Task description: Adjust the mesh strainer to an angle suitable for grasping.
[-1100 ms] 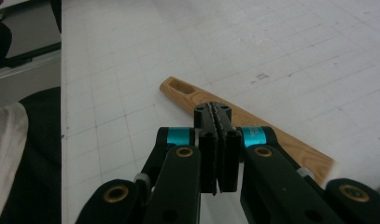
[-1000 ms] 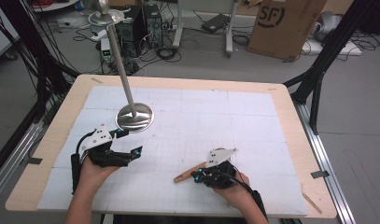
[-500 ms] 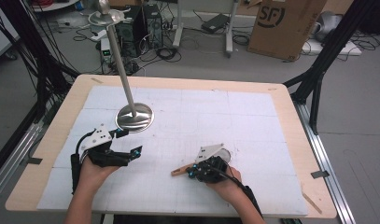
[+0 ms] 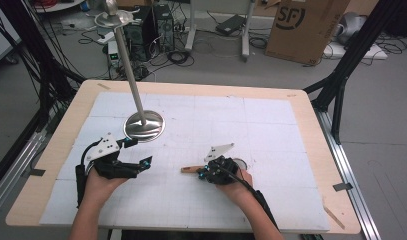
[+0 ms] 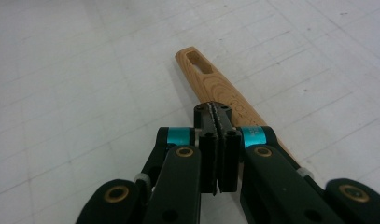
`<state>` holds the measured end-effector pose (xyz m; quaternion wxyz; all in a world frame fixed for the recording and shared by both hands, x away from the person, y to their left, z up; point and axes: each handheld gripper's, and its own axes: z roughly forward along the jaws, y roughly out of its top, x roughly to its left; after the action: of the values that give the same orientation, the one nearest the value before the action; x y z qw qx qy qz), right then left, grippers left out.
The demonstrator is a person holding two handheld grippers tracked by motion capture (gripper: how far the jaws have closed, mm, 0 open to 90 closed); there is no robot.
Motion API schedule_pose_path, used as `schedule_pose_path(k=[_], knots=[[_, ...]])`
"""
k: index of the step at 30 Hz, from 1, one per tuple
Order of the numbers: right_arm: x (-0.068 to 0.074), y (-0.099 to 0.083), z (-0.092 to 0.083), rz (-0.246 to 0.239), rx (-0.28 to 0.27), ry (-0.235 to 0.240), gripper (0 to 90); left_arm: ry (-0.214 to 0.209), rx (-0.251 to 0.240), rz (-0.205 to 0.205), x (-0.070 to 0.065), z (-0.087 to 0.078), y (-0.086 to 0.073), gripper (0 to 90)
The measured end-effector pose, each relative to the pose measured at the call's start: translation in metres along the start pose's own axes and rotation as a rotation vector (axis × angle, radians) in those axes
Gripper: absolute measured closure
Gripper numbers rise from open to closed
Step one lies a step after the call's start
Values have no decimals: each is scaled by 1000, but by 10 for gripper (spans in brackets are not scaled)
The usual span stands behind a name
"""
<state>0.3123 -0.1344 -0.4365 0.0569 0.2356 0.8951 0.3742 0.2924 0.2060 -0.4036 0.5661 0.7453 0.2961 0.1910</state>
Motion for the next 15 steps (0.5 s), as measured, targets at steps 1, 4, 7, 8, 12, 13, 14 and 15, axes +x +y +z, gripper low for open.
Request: schedule_pose_path(k=[1,4,7,8,12,13,14,15], knots=[[-2,2,1,5,2,-10,897,1,2,1,0,0,0,164],[-5,4,1,9,-3,-17,897,2,2,0,1,0,0,164],[-8,5,1,14,-2,-27,896,1,6,0,1,0,0,164],[-11,6,0,22,-9,-34,896,0,5,-2,1,0,0,164],[-14,7,1,40,-9,-40,896,-1,5,-4,0,0,0,164],[-18,7,2,42,-11,-46,896,-1,6,-3,1,0,0,164],[-19,6,2,46,-12,-47,896,-1,7,-3,1,0,0,164],[-20,6,2,48,-15,-57,896,-1,6,-5,1,1,-1,164]])
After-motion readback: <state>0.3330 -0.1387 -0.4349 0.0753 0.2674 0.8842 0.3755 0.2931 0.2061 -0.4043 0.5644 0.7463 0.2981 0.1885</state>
